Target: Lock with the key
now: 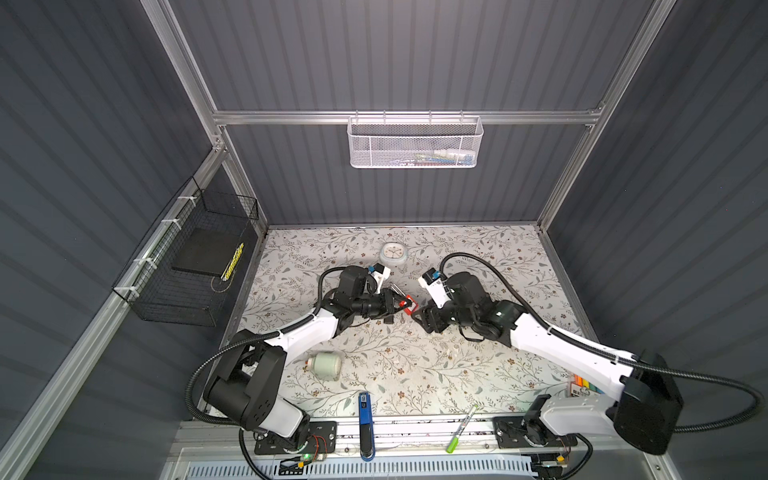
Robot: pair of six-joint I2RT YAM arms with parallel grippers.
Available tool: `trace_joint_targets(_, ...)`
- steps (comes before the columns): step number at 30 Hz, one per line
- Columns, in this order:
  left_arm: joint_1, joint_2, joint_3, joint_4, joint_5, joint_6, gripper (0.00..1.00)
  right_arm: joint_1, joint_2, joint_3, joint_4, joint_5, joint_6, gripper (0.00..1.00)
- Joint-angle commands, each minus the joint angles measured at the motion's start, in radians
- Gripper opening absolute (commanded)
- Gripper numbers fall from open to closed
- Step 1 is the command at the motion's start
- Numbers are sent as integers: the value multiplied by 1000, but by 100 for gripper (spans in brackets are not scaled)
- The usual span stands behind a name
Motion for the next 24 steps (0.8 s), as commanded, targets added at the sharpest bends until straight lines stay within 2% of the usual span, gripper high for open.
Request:
trace_joint_targets(1, -2, -14, -10, 275, -33, -121, 0, -100, -118, -122, 227, -33, 241, 75)
trace_joint_targets(5, -2, 28, 28, 448, -61, -202, 0, -219, -257, -229, 396, -80, 427, 79)
trace_joint_targets(8, -2, 87, 56, 602, -67, -294, 0, -289, -238, -149, 235, -85, 571, 79)
trace_joint_targets(10, -2, 131, 57, 731, -85, -368, 0, -330, -191, -91, 158, -175, 588, 79)
trace_joint_targets(13, -2, 195, 73, 898, -98, -465, 0, -341, -153, -94, 266, -302, 631, 79)
trace_joint_targets(16, -2, 216, 72, 942, -115, -501, 0, -341, -134, -113, 421, -359, 699, 79)
trace_joint_targets(24, -3, 200, 68, 927, -116, -497, 0, -342, 52, -126, 753, -478, 872, 80)
